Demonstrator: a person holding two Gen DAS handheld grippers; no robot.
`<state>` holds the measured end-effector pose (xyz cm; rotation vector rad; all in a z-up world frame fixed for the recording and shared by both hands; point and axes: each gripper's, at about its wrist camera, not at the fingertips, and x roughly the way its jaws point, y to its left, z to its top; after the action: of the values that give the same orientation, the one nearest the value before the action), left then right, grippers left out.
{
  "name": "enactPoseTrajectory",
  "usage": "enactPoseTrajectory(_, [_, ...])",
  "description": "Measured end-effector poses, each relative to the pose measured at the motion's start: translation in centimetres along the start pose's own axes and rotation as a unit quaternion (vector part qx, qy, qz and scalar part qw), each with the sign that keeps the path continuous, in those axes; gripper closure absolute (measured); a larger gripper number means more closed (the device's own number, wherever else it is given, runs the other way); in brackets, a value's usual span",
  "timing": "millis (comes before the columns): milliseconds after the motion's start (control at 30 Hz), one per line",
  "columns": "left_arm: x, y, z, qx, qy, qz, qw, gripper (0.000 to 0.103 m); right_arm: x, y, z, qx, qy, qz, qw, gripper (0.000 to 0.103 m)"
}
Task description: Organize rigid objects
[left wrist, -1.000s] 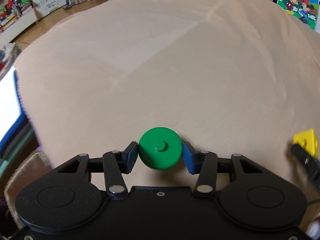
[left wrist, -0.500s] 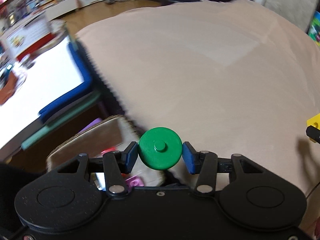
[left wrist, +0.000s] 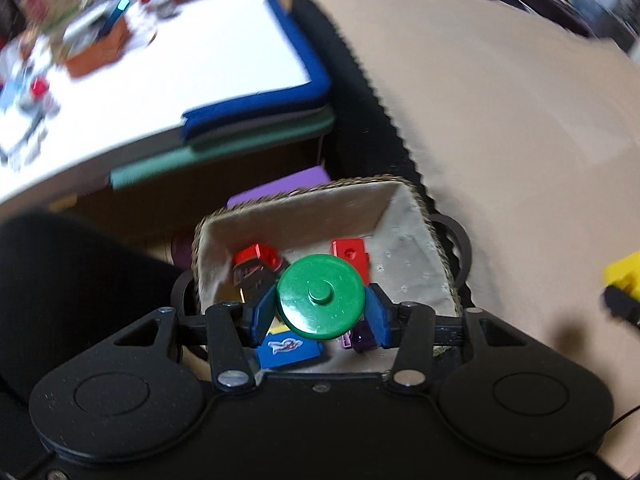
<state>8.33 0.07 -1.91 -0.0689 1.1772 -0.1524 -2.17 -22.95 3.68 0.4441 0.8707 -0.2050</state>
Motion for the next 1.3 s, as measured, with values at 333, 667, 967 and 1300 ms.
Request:
enactPoseTrajectory(333, [1.4, 2.9, 0.1, -0.053, 0.031, 0.021, 0.9979, 0.055, 5.2, 8.2, -1.5, -0.06, 0.061, -0.003, 0.996, 0.067])
enactPoseTrajectory(667, [1.6, 3.5, 0.0, -0.069, 0.043, 0.066, 0.9945, 0.035, 8.4, 11.1, -1.7, -0.1, 0.068, -0.022, 0.992, 0.057])
enactPoseTrajectory(967, [1.2, 2.3, -0.5, -0.043, 0.035, 0.08, 0.9952, 0.034, 7.5, 8.5, -2.3, -0.075, 0.065, -0.021, 0.995, 0.028])
enactPoseTrajectory(1300, [0.1, 1.0, -1.1, -0.007, 0.003, 0.085, 0.9963, 0.027, 4.5, 5.3, -2.7, -0.057, 0.049, -0.042, 0.996, 0.006])
